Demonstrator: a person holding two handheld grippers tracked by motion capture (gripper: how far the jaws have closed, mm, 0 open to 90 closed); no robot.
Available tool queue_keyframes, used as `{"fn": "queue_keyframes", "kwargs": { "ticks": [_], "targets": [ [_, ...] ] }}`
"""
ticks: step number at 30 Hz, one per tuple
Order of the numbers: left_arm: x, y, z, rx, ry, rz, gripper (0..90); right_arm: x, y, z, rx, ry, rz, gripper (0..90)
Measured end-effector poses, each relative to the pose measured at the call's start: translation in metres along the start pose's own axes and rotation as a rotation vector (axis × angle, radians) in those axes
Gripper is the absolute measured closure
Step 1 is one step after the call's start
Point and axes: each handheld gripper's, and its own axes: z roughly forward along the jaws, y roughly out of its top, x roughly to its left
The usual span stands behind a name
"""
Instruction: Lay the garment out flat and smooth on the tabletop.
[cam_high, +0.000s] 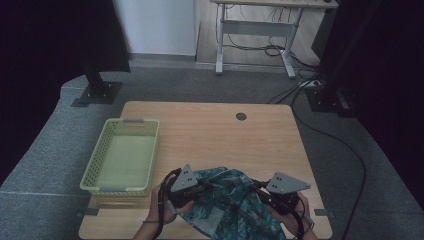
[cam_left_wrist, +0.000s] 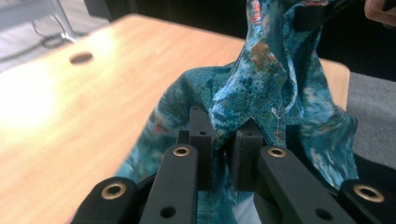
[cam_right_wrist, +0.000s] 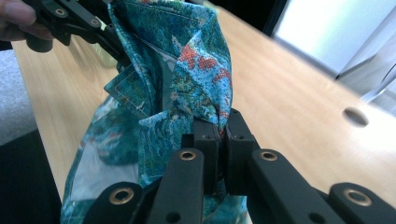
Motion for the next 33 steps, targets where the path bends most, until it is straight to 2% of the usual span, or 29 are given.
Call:
{"fn": "queue_keyframes", "kwargs": {
  "ticks": [4,7,14,20,26,30,33],
  "targets": [
    [0.002,-0.008,0.007,0.017,-0.007,-0.019,81.5,-0.003,-0.013,0.009,0.014,0.012,0.032,85.3],
    [0.004,-0.008,0.007,0.016,-0.009,-0.027,81.4,-0.003,-0.017,0.011,0.016,0.017,0.039,85.1],
    [0.009,0.0,0.004,0.006,0.002,-0.022,81.0,-0.003,-0.012,0.009,0.002,0.006,0.034,85.1],
    [0.015,0.0,0.008,0.009,0.001,-0.04,81.0,-0.007,-0.007,0.013,-0.003,-0.003,0.042,85.0],
    [0.021,0.003,0.013,0.024,0.006,-0.034,81.0,-0.013,-0.008,0.018,0.006,-0.007,0.049,85.0],
    [0.033,0.016,0.02,0.018,0.047,-0.024,80.4,-0.02,-0.002,0.024,0.003,-0.031,0.055,85.0],
    [0.043,0.024,0.033,0.017,0.116,-0.001,76.4,-0.029,0.005,0.034,0.016,-0.08,0.066,85.0]
  ]
}}
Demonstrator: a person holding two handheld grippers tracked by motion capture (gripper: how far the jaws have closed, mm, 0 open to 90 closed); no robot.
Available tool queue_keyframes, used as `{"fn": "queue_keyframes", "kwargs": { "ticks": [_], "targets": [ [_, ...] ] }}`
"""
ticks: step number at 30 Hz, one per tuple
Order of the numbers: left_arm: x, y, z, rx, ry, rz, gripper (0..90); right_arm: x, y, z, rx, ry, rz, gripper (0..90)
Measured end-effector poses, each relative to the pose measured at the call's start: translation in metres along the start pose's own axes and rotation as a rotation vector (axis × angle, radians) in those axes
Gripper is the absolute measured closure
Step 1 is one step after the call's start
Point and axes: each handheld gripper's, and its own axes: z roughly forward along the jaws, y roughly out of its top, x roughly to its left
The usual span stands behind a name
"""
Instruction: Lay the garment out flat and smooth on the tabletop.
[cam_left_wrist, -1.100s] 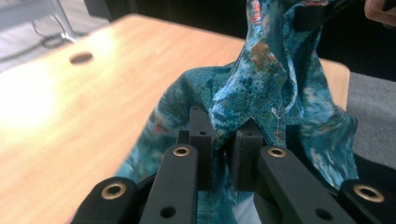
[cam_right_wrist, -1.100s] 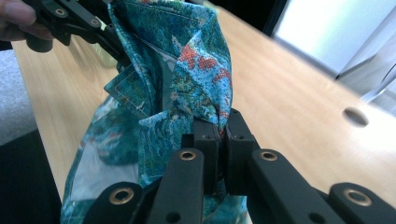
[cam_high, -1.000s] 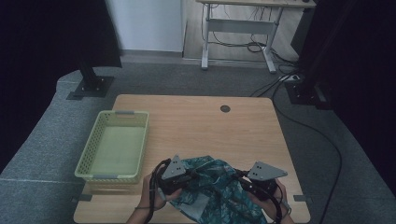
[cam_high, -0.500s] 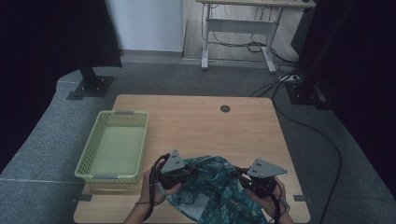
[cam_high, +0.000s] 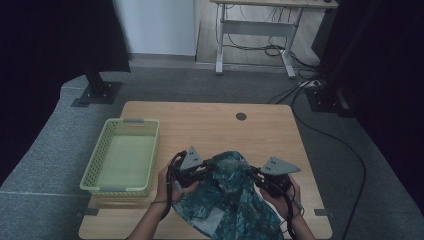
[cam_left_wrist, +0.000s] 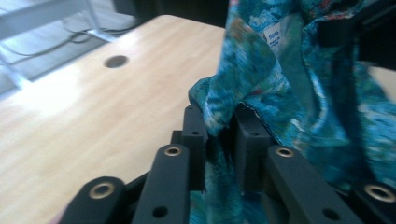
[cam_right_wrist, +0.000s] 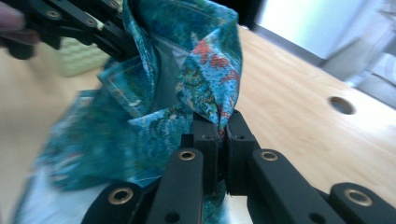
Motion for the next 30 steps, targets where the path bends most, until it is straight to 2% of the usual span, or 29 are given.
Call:
{"fn": "queue_keyframes", "kwargs": {
  "ticks": [1,3,4,5,6,7,8,10,13,16,21,27,30],
  "targets": [
    [0.003,0.001,0.009,0.012,0.047,0.0,73.6,-0.002,0.002,0.005,0.013,-0.028,-0.005,85.0],
    [0.007,0.001,0.022,0.034,0.151,-0.012,61.0,-0.009,0.004,0.021,0.048,-0.073,0.016,83.0],
    [0.011,0.0,0.029,0.054,0.223,-0.034,54.9,-0.013,0.004,0.028,0.066,-0.102,0.016,78.3],
    [0.014,-0.002,0.034,0.069,0.284,-0.067,48.2,-0.017,0.002,0.037,0.096,-0.155,0.024,69.7],
    [0.019,-0.003,0.036,0.075,0.298,-0.105,43.0,-0.023,-0.001,0.046,0.123,-0.201,0.066,60.3],
    [0.02,-0.004,0.036,0.071,0.308,-0.124,39.7,-0.029,-0.006,0.057,0.167,-0.243,0.127,50.5],
    [0.02,-0.006,0.035,0.066,0.313,-0.138,39.0,-0.032,-0.01,0.062,0.194,-0.253,0.153,46.5],
    [0.018,-0.008,0.032,0.062,0.286,-0.132,39.3,-0.032,-0.018,0.068,0.208,-0.254,0.173,44.9],
    [0.008,-0.016,0.028,0.078,0.25,-0.111,39.8,-0.026,-0.027,0.068,0.212,-0.227,0.166,44.3],
    [-0.005,-0.027,0.026,0.087,0.201,-0.099,40.2,-0.019,-0.033,0.063,0.219,-0.189,0.163,44.1],
    [-0.028,-0.051,0.025,0.14,0.118,-0.073,40.4,0.0,-0.047,0.05,0.23,-0.129,0.14,42.7],
    [-0.044,-0.073,0.029,0.189,0.037,-0.094,41.1,0.033,-0.068,0.045,0.271,-0.023,0.06,42.6],
    [-0.05,-0.081,0.031,0.21,0.012,-0.103,42.1,0.042,-0.075,0.047,0.29,0.026,0.057,42.6]
  ]
}}
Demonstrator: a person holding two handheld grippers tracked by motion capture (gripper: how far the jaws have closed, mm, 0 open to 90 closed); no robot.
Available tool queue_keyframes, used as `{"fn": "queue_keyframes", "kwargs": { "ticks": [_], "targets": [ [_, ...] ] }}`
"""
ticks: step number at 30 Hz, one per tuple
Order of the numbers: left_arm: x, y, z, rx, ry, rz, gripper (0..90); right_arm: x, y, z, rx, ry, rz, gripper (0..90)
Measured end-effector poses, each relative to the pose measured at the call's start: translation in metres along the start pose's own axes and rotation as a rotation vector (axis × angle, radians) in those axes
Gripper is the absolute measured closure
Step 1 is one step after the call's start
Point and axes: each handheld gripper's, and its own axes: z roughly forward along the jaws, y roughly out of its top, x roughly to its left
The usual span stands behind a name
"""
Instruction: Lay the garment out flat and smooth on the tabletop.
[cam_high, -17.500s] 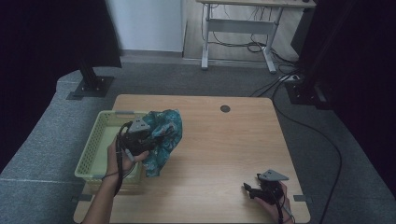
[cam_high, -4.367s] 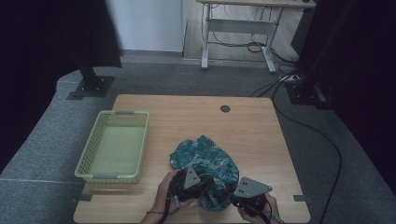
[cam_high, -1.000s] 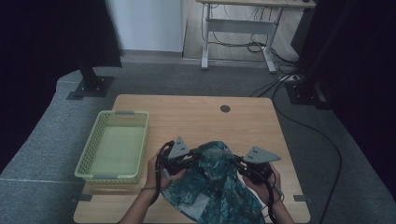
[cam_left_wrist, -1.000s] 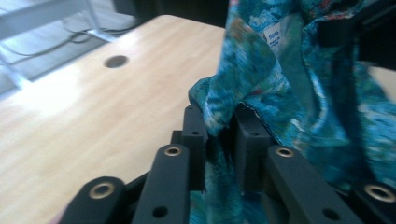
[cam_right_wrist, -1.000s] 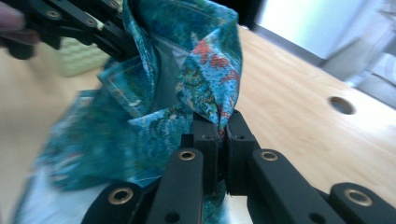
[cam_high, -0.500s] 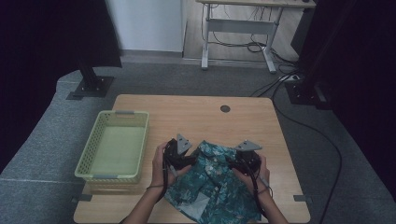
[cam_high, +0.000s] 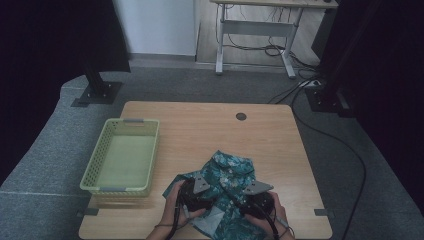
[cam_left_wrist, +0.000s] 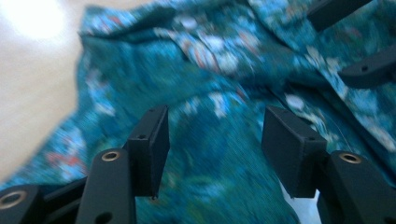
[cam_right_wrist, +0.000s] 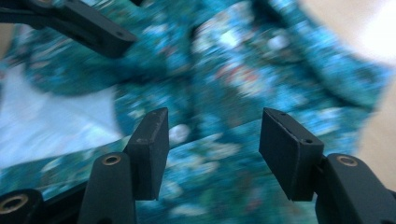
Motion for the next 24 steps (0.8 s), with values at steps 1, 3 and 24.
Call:
{"fn": "queue_keyframes", "kwargs": {
  "ticks": [1,3,24],
  "targets": [
    [-0.001,-0.003,0.001,0.008,-0.008,-0.003,42.5,0.002,-0.002,0.002,0.005,0.021,0.004,42.6],
    [-0.002,-0.008,0.003,0.026,-0.02,-0.007,42.4,0.005,-0.005,0.005,0.021,0.046,0.012,42.2],
    [-0.01,-0.03,-0.006,0.106,0.011,-0.01,42.9,-0.015,-0.017,0.026,0.075,0.059,0.021,42.3]
  ]
}}
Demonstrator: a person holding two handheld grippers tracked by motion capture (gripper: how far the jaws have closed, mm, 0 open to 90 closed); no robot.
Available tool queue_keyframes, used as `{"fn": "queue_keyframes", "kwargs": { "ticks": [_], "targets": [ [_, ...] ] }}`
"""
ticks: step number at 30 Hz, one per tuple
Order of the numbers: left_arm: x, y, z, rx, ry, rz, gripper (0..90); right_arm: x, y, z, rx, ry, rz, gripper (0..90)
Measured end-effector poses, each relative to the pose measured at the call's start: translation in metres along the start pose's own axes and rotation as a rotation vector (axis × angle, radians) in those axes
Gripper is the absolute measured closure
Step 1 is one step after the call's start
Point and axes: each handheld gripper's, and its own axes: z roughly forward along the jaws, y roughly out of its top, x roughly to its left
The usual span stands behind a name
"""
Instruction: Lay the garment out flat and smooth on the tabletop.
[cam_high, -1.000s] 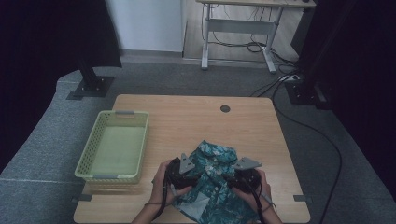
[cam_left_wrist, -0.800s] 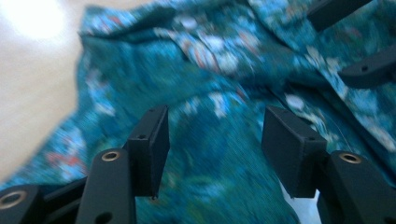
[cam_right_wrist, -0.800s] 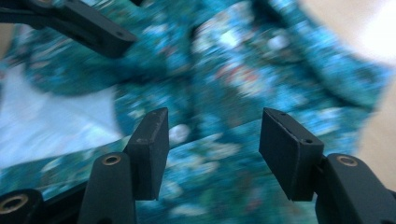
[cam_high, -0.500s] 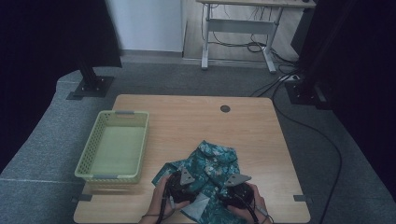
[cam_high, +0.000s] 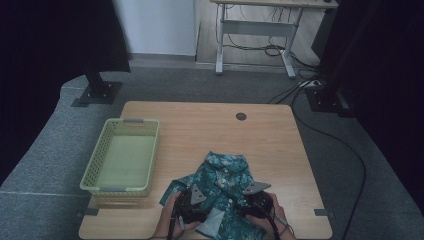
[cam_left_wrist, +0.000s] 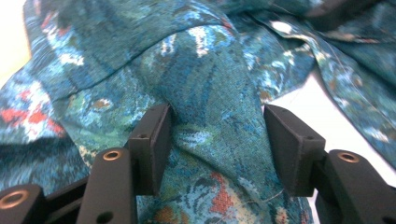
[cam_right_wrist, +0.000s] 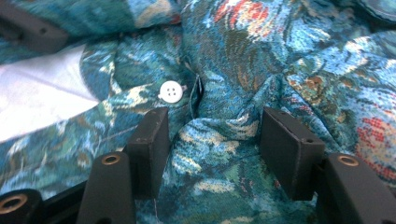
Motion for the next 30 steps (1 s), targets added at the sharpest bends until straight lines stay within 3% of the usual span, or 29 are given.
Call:
{"fn": "queue_keyframes", "kwargs": {
  "ticks": [4,6,10,14,18,23,30],
  "targets": [
    [0.0,-0.005,-0.003,-0.008,0.006,-0.008,43.0,-0.007,0.004,0.008,-0.041,-0.004,0.009,42.9],
    [0.0,-0.007,-0.004,-0.018,0.008,-0.011,43.2,-0.008,0.006,0.014,-0.079,-0.037,0.02,41.4],
    [0.001,-0.007,-0.004,-0.019,0.007,-0.006,43.1,-0.008,0.006,0.013,-0.071,-0.04,0.019,41.2],
    [0.0,-0.008,-0.004,-0.032,0.007,-0.007,43.1,-0.01,0.003,0.003,-0.107,-0.016,0.039,41.0],
    [0.001,-0.011,-0.004,-0.05,0.005,-0.004,43.1,-0.006,0.004,-0.018,-0.14,-0.011,0.013,41.0],
    [0.001,-0.013,-0.004,-0.06,0.007,-0.006,43.1,0.002,0.001,-0.031,-0.103,0.017,-0.054,40.9],
    [0.001,-0.015,-0.004,-0.074,0.007,-0.003,43.1,0.012,-0.001,-0.016,-0.026,0.007,-0.08,43.9]
  ]
}}
